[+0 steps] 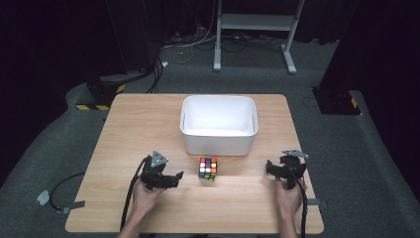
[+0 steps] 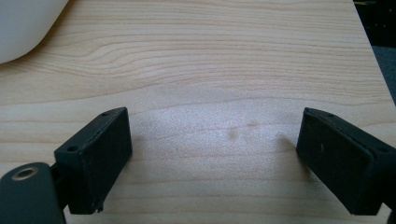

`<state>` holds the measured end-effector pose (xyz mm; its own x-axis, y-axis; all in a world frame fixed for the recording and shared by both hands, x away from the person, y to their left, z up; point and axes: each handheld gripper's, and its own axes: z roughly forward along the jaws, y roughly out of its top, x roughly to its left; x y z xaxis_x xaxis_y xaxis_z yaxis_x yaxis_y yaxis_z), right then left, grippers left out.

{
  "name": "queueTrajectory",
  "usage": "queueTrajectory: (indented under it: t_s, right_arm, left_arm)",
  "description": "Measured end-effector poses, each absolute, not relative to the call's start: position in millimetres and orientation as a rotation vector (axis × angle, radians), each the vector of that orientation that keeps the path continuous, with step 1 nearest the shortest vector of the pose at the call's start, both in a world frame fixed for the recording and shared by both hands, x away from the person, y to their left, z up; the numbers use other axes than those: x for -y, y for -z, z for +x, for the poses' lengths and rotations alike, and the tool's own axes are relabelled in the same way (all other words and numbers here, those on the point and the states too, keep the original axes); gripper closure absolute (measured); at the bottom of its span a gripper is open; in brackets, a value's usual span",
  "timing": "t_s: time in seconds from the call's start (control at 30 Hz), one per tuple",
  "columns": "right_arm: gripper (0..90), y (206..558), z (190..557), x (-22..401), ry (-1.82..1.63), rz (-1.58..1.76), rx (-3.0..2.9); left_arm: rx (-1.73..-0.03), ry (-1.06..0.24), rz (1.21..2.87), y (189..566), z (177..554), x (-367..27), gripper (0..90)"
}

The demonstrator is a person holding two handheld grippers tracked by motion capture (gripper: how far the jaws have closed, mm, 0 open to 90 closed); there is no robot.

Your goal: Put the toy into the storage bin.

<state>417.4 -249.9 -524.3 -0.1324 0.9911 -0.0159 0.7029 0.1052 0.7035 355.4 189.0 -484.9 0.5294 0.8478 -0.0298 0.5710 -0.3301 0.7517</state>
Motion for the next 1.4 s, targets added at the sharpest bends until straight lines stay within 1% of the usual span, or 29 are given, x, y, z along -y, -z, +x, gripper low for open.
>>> queueTrajectory:
  t_s: [0.2, 0.6, 1.07, 1.4]
  right_arm:
    - [10.1, 524, 417, 250, -0.764, 1.646, -1.895]
    - [10.1, 524, 417, 250, -0.764, 1.646, -1.896]
    - [10.9, 524, 417, 249, -0.767, 1.642, -1.897]
    - [11.0, 524, 417, 249, -0.767, 1.64, -1.898]
  left_arm:
    - [-1.116, -0.447, 2.036, 487, 353, -178, 10.5]
    - [-1.067, -0.404, 2.058, 491, 352, -159, 9.6]
    - [-1.001, -0.378, 2.092, 495, 358, -135, 8.5]
    - [-0.996, -0.363, 2.088, 499, 362, -125, 8.3]
